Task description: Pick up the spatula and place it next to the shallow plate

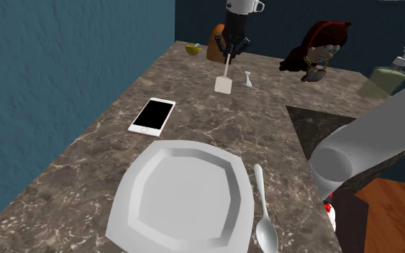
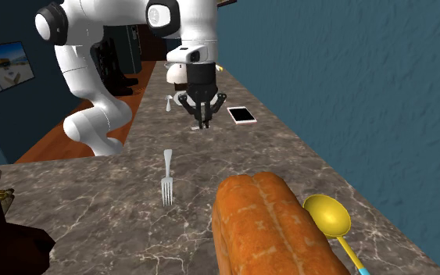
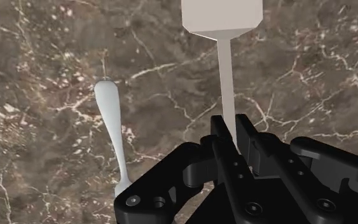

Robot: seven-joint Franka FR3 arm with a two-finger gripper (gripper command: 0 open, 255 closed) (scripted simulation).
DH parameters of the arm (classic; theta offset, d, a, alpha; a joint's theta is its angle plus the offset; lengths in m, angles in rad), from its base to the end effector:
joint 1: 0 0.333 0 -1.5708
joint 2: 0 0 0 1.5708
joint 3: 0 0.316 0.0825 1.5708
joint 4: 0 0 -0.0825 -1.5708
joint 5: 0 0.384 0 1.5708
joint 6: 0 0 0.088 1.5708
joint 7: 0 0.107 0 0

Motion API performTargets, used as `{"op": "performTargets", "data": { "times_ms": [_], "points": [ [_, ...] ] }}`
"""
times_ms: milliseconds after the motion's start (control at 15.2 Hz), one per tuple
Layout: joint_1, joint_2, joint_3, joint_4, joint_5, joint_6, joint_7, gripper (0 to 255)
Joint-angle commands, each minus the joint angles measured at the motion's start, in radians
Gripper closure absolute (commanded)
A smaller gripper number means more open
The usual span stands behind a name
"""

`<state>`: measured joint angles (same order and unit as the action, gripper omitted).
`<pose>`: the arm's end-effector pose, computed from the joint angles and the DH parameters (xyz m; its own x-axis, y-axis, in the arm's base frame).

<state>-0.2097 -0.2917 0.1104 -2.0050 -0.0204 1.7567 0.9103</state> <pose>0.4710 -0.0430 0.5826 0.5305 -0.8451 0.0664 -0.8469 -0.5317 -0.0010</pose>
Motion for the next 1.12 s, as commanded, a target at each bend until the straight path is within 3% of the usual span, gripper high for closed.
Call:
{"op": "performTargets", "data": {
  "times_ms": [0,528,1056],
  "points": [
    [0.012,-0.071,0.014,-0.068,0.011,-0.004,0.022,255],
    [0.068,-0.35,0.066,-0.282,0.07,-0.068,0.097,255],
    [0.145,-0.613,0.136,-0.419,0.154,-0.192,0.196,255]
  ]
}}
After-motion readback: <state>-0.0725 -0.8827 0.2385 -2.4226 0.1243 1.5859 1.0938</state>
